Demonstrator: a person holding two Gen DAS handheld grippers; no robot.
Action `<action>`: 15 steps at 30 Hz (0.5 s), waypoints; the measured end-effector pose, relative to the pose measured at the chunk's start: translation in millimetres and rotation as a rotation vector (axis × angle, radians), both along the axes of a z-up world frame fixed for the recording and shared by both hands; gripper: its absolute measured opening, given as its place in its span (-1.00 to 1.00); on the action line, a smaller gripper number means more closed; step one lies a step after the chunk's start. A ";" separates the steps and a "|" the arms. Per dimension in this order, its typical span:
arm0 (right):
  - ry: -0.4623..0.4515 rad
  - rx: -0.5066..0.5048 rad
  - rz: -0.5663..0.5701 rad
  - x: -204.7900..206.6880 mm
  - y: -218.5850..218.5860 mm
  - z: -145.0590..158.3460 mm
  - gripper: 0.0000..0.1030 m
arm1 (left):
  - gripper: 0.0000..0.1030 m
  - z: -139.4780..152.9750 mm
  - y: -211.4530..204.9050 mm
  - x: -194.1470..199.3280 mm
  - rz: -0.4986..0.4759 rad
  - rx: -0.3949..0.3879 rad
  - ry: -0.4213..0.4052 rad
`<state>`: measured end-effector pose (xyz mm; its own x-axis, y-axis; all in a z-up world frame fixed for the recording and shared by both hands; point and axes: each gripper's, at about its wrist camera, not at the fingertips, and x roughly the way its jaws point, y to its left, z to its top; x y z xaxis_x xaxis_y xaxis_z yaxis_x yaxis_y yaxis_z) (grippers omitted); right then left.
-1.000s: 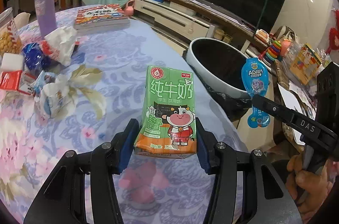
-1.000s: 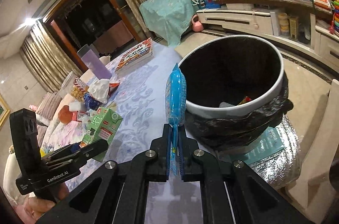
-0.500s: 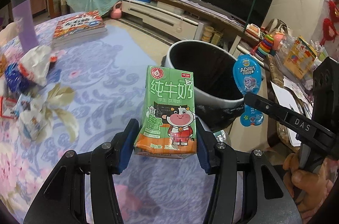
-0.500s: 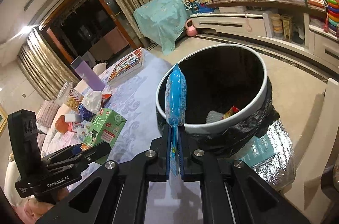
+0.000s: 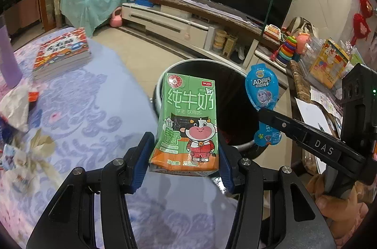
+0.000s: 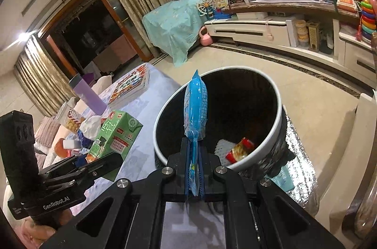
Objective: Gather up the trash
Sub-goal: 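Open the left tool over the bin while the right tool drops the candy toy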
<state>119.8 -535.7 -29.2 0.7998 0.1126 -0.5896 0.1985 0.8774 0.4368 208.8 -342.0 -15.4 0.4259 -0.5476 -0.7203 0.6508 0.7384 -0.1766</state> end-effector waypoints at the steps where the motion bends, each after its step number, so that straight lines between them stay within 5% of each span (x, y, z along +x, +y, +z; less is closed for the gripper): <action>1: 0.001 0.001 -0.001 1.2 -1.9 0.0 -0.88 | -0.02 -0.7 -4.6 2.1 -0.004 0.002 0.004; 15: 0.035 0.005 -0.016 25.4 -32.2 -4.9 -0.88 | -0.01 -3.0 -44.6 26.3 -0.037 0.028 0.023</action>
<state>145.2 -567.9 -34.1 0.7805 0.1028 -0.6167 0.2278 0.8718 0.4336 235.1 -386.6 -18.4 0.3886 -0.5423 -0.7449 0.6738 0.7187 -0.1717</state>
